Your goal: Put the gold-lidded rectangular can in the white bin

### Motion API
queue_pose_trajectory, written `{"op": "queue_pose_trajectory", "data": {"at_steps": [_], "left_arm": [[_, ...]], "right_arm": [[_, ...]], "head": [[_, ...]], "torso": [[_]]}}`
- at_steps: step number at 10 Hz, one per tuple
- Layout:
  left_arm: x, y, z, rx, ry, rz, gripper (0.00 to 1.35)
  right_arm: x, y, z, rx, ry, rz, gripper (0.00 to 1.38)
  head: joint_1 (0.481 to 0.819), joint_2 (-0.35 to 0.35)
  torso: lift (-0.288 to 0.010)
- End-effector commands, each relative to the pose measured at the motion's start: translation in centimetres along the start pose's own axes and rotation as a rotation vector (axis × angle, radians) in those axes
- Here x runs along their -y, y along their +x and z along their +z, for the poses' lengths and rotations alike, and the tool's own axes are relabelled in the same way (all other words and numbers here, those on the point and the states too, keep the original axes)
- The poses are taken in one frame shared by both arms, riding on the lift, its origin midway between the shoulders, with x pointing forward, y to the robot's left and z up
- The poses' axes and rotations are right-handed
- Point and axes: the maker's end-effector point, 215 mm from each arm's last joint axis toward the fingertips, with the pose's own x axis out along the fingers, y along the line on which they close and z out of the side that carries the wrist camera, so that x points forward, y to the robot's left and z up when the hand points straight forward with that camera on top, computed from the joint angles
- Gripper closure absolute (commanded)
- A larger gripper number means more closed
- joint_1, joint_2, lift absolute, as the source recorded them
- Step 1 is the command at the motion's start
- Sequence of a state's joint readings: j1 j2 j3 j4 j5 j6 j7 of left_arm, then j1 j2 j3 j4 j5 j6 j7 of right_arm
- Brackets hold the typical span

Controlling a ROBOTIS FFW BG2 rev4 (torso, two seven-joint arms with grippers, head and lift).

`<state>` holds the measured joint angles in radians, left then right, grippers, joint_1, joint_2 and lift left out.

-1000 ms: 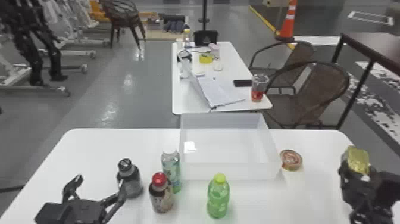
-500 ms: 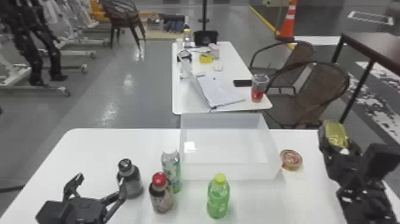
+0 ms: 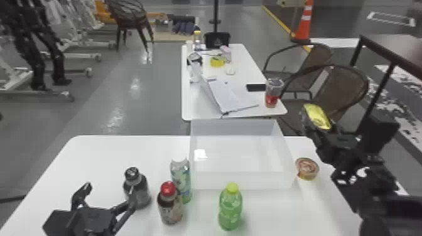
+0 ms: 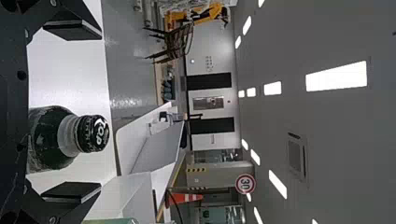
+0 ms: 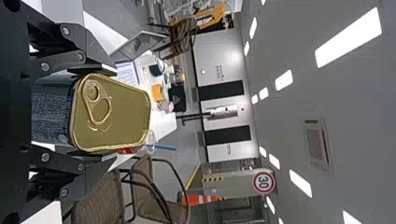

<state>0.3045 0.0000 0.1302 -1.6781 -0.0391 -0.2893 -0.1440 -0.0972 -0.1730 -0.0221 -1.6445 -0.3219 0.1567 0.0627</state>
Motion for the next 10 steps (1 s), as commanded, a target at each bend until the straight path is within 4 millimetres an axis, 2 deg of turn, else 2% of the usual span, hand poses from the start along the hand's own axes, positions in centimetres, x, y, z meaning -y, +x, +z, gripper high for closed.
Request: {"op": "queue_pose_trajectory", "data": {"at_steps": [1, 5, 6, 10], "left_arm": [[0.5, 0.1, -0.1, -0.001, -0.015, 0.0, 0.16], [1.0, 0.2, -0.3, -0.006, -0.032, -0.001, 0.16], [1.0, 0.3, -0.3, -0.006, -0.034, 0.0, 0.16], [1.2, 0.3, -0.4, -0.006, -0.045, -0.002, 0.16]], "right_arm": [[-2.0, 1.2, -0.2, -0.032, 0.008, 0.056, 1.03], [-7.9, 3.0, -3.6, -0.182, 0.047, 0.296, 1.03], [-8.3, 2.9, -5.4, -0.232, 0.052, 0.326, 1.03], [-7.4, 1.4, -13.4, -0.419, 0.047, 0.383, 1.03]], "head": [[0.549, 0.0], [0.549, 0.0], [0.549, 0.0], [0.549, 0.0]], "torso": [[-0.1], [-0.1], [-0.1], [-0.1]]}}
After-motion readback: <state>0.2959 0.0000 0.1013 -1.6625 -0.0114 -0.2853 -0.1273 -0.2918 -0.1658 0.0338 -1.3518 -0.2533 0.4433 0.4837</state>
